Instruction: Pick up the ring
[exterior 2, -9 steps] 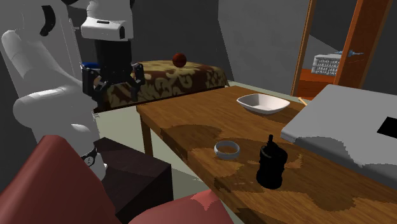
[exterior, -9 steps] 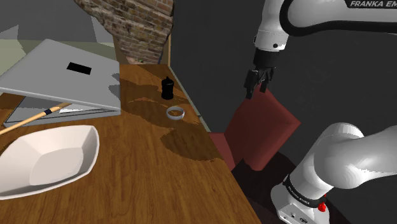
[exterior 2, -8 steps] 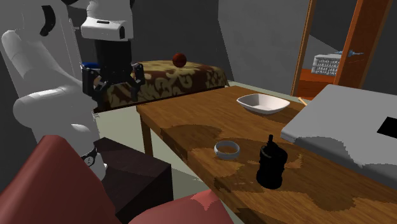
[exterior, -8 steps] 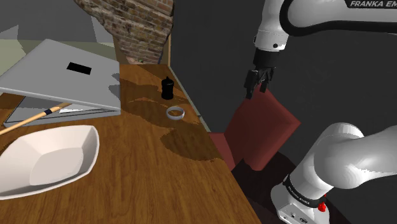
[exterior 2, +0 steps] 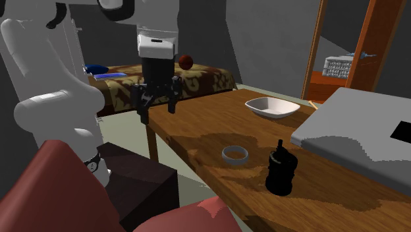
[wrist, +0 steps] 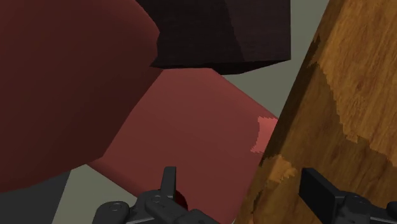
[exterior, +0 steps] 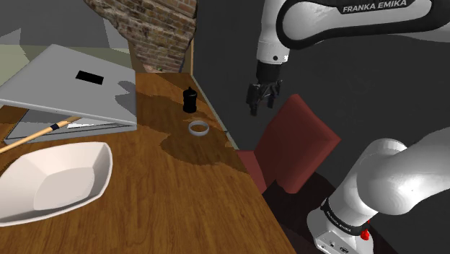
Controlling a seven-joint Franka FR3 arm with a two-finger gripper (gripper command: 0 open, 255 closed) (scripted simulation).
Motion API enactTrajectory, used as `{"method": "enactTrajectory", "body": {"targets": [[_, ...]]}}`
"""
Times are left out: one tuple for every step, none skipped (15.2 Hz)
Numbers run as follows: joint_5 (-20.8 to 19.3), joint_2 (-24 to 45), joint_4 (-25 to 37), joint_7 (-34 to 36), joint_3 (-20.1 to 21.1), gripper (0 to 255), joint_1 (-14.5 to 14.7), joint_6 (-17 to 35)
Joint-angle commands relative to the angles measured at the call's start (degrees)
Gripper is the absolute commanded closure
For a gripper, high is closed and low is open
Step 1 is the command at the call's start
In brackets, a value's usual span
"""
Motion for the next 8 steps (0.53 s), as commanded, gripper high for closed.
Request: {"method": "enactTrajectory", "body": {"targets": [[0.62,4.01,1.81,1.33,1.28,0,0.6,2.26],[0.8,6.06,2.95,1.92,1.84,0,0.84,3.19],[0.94,8.13,4.16,2.52,2.38,0,1.08,4.06],[1.02,10.2,5.44,3.12,2.91,0,1.32,4.88],[1.06,12.29,6.78,3.72,3.43,0,1.55,5.63],[1.06,14.39,8.19,4.33,3.94,0,1.77,6.33],[1.0,16.49,9.67,4.94,4.43,0,1.99,6.98],[0.9,18.6,11.21,5.56,4.9,0,2.22,7.56]]}}
